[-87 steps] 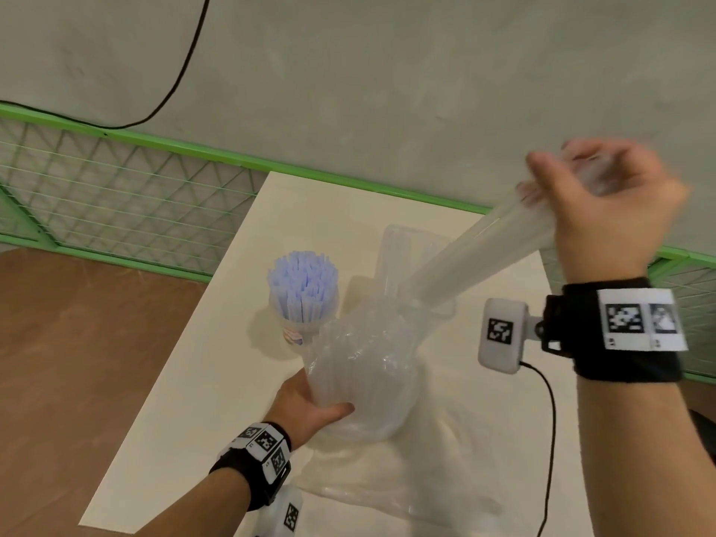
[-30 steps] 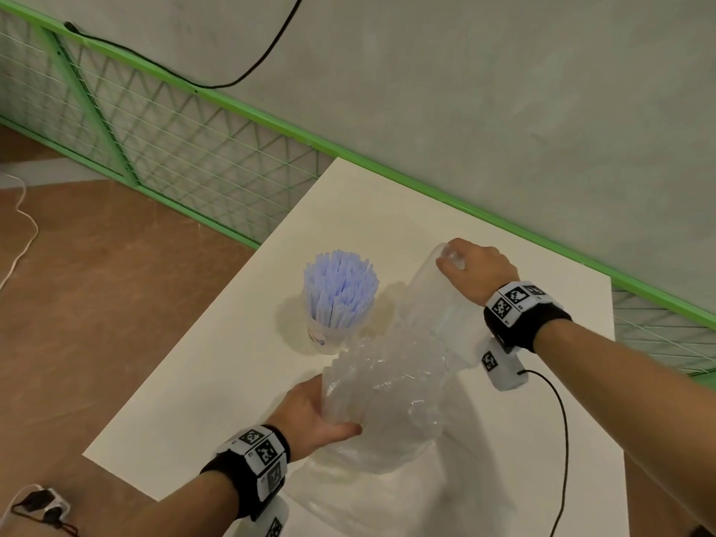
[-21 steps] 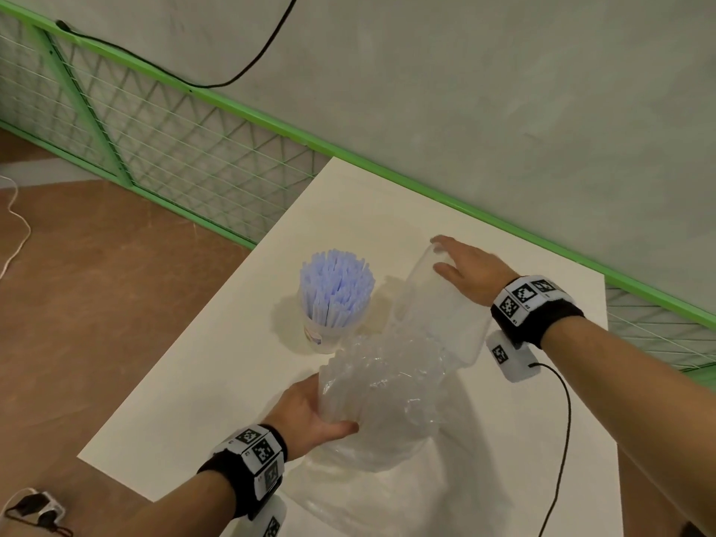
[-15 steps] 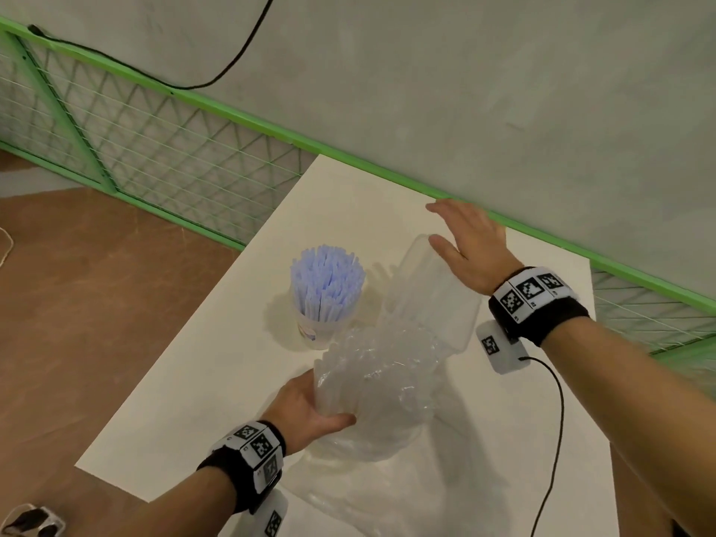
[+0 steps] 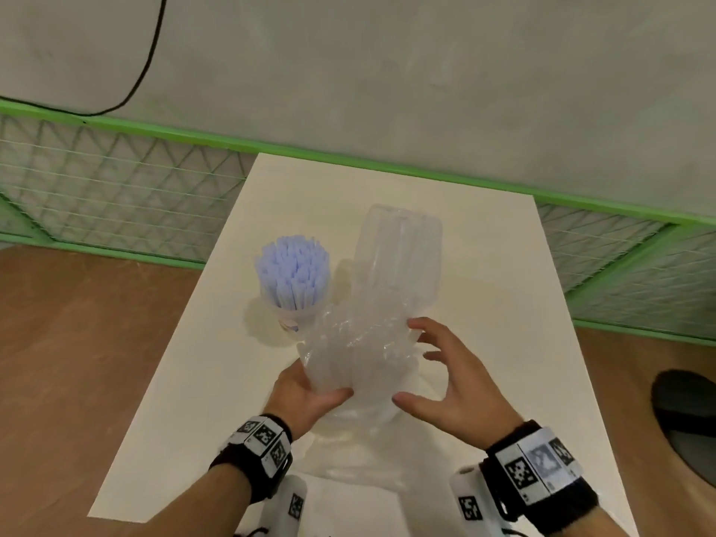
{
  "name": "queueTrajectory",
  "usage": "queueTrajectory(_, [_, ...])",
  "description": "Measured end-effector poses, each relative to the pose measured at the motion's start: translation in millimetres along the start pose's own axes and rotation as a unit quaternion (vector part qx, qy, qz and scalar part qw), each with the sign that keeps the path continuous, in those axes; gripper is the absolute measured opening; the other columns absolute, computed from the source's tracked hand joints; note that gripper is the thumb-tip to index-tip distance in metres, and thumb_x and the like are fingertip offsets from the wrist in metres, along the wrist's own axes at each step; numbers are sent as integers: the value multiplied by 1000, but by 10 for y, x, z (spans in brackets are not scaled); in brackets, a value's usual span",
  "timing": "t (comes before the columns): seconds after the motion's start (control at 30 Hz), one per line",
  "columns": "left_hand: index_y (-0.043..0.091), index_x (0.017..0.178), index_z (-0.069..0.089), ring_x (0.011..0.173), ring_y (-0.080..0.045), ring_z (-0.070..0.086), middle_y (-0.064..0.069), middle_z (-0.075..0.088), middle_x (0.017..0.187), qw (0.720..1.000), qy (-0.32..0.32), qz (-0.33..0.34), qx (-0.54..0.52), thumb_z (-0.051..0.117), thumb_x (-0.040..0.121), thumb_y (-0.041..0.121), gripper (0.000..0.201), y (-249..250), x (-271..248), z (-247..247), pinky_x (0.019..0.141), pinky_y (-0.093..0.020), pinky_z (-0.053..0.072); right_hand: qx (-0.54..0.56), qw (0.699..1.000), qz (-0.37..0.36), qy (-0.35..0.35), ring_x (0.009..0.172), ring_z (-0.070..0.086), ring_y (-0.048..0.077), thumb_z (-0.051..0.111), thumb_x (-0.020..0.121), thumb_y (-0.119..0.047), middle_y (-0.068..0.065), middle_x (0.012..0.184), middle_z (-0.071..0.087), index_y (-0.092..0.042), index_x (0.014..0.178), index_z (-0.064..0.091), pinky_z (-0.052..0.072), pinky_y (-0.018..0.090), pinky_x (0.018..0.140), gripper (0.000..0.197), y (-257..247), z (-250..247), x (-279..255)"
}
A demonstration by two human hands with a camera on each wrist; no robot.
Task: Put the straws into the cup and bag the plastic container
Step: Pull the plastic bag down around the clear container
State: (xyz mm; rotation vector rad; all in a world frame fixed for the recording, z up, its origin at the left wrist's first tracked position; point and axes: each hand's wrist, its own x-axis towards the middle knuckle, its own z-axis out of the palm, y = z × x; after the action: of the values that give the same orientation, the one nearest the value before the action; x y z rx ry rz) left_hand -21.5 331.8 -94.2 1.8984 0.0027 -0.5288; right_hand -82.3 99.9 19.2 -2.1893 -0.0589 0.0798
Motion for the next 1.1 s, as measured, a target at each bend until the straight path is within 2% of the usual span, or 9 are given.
queueTrajectory(0.2, [28,111,66,91,3,67,13,74,98,1000,9,13,0,90,61,37,57,27,-41,-6,78,-14,51,6,990,-42,136,107,59,11,78,74,-18,-17,111,59,-23,118,57,49,27,92,49,-15,243,44])
queueTrajectory(0.37, [24,113,67,92,-3,70,9,75,99,1000,6,-4,-26,90,58,37,61,-13,-37,-8,87,-28,55,-22,982,-38,182,96,58,2,76,75,-13,-14,99,61,-21,102,58,38,7,82,34,-7,402,59])
queueTrajectory(0.47, [24,111,67,91,-3,70,9,75,98,999,7,-2,-33,90,59,35,59,-13,-41,-6,86,-28,56,7,978,-14,207,96,59,1,74,76,-11,-17,98,63,-34,99,52,38,5,81,39,-44,482,50])
queueTrajectory(0.57, [27,110,67,91,-2,69,11,75,97,1000,5,4,-25,90,59,36,57,7,-52,-17,84,-25,54,12,975,-10,223,95,58,2,73,76,-8,-17,96,61,-36,101,49,39,7,81,45,-51,551,64])
queueTrajectory(0.7, [33,106,65,88,3,68,14,73,96,1000,3,15,-15,89,63,32,49,39,-79,-24,80,-19,52,-14,967,-34,250,90,54,1,68,74,-11,-10,92,57,-20,103,55,38,6,79,33,-37,631,108])
queueTrajectory(0.8, [34,104,64,89,1,68,13,73,96,1000,1,14,-12,89,63,32,47,39,-69,-29,81,-22,54,-18,965,-43,259,85,52,2,58,77,-19,-9,88,54,-24,94,49,36,7,77,20,-38,676,137])
queueTrajectory(0.9, [40,100,61,90,1,67,14,72,97,1000,-1,17,1,88,64,34,45,43,-69,-37,80,-20,52,-11,967,-31,253,85,55,3,54,84,-17,-8,88,58,-24,93,50,38,8,75,13,-38,703,153])
queueTrajectory(1.03, [37,105,61,90,2,67,14,72,97,1000,4,11,-2,89,64,33,49,44,-71,-30,79,-18,52,-22,973,-21,230,83,59,4,51,93,-13,-14,92,61,-31,104,47,41,6,71,21,-20,704,150])
queueTrajectory(1.1, [35,107,61,90,2,66,14,71,98,1000,3,11,0,88,64,33,51,37,-68,-28,77,-15,51,-42,973,-26,224,86,59,3,52,93,-5,-13,97,62,-34,111,46,41,3,75,34,-9,699,144])
